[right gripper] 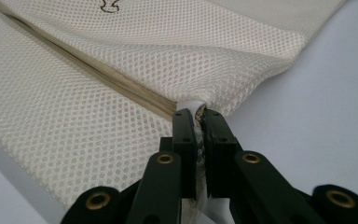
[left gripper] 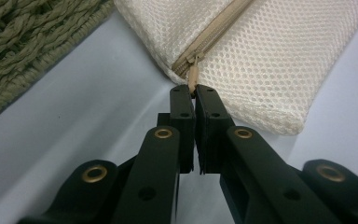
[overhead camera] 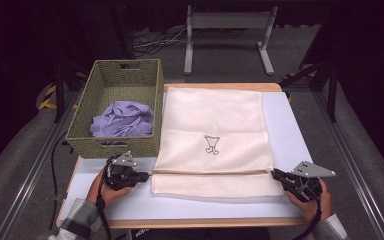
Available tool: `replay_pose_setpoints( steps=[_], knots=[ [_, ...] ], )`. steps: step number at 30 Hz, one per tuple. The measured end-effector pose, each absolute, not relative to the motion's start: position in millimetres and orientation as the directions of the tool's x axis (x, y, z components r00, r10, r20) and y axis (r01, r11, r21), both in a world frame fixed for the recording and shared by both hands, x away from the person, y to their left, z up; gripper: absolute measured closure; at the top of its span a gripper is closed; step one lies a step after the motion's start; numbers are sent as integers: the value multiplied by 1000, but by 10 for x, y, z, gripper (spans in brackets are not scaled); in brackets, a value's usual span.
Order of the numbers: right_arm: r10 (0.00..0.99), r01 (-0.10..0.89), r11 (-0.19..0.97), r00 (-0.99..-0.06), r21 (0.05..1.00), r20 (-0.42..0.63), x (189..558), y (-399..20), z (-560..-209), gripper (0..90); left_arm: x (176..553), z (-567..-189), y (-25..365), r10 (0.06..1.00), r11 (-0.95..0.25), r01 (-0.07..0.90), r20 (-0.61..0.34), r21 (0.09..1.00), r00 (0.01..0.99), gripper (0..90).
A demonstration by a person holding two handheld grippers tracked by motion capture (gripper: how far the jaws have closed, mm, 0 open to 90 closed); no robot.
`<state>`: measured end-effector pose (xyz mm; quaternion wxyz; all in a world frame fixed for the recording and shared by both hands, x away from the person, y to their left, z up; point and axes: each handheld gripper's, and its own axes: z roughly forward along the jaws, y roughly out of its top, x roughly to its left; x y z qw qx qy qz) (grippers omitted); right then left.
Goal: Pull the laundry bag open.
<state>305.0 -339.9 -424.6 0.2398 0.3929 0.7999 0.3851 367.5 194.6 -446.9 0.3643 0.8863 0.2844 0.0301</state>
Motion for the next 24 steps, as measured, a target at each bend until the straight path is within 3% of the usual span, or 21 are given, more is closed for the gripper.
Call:
replay_pose_setpoints(
  steps=[12,13,15,20,24],
  knots=[
    [808,450,399,-585,799,-74,3043,-3403,-4259,846,3594,-4472,1976,548,-549,454,-108,702,829,862],
    [808,451,402,-584,797,-77,3044,-3406,-4262,846,3588,-4470,2000,560,-542,457,-103,706,822,900],
    [807,458,408,-586,790,-78,3043,-3423,-4266,843,3579,-4461,2072,563,-505,466,-132,727,816,883],
    [792,462,423,-607,780,-70,3051,-3436,-4285,822,3507,-4404,2196,595,-471,445,-99,762,798,836],
    [791,454,406,-609,793,-56,3041,-3467,-4268,742,3392,-4348,2358,687,-429,424,-17,797,726,608]
  ],
)
